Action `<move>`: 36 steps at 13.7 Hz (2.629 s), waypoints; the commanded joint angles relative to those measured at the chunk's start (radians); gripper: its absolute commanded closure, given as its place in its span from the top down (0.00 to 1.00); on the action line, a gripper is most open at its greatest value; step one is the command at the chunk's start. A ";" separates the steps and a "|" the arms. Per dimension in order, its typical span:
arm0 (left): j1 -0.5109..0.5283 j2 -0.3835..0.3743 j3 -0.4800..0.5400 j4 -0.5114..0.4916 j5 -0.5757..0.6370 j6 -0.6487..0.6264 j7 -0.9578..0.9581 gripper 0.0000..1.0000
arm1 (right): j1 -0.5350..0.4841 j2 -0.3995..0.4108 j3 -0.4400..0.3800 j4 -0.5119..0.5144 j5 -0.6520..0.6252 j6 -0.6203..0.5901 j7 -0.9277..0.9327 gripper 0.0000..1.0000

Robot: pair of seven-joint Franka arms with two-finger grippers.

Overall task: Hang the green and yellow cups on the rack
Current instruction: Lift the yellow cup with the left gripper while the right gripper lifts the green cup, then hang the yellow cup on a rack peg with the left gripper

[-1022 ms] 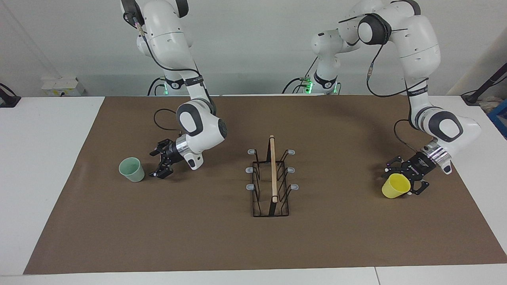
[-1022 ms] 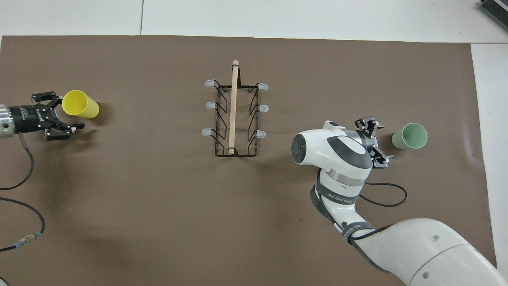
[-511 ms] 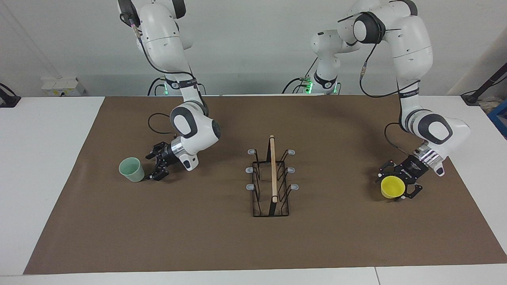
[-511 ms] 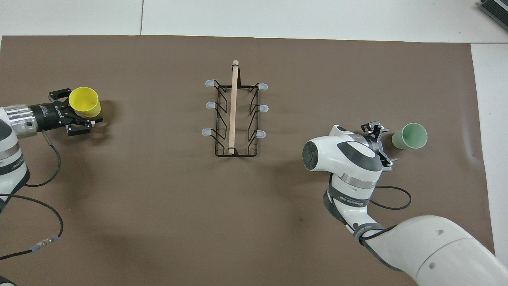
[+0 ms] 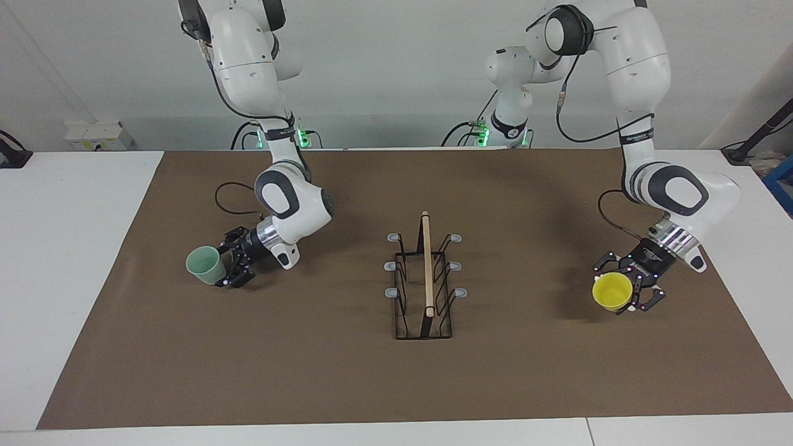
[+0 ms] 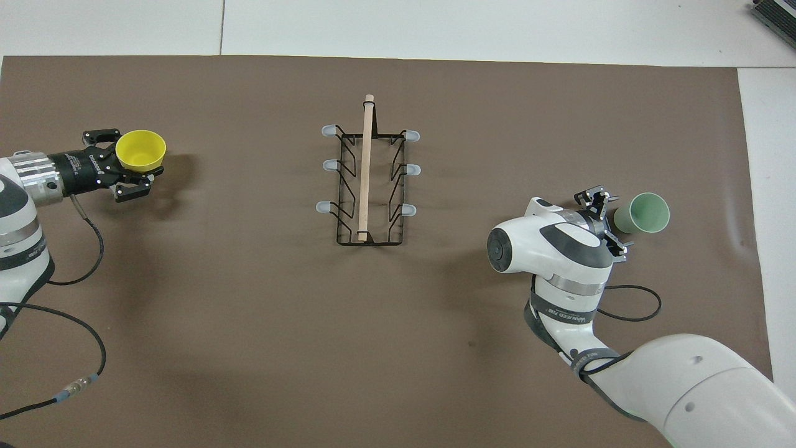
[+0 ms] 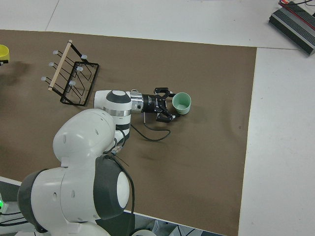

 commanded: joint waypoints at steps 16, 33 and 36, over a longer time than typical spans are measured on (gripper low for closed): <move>-0.408 -0.325 0.011 -0.024 1.057 0.002 -0.232 0.00 | -0.081 -0.021 0.009 -0.087 -0.184 0.043 0.096 0.00; -0.833 -0.461 0.003 -0.317 2.193 0.072 -0.973 0.00 | -0.013 -0.287 0.055 0.080 0.491 -0.069 -0.200 0.00; -0.843 -0.436 0.003 -0.325 2.331 0.117 -1.007 0.00 | -0.013 -0.301 0.061 0.104 0.623 -0.055 -0.195 0.00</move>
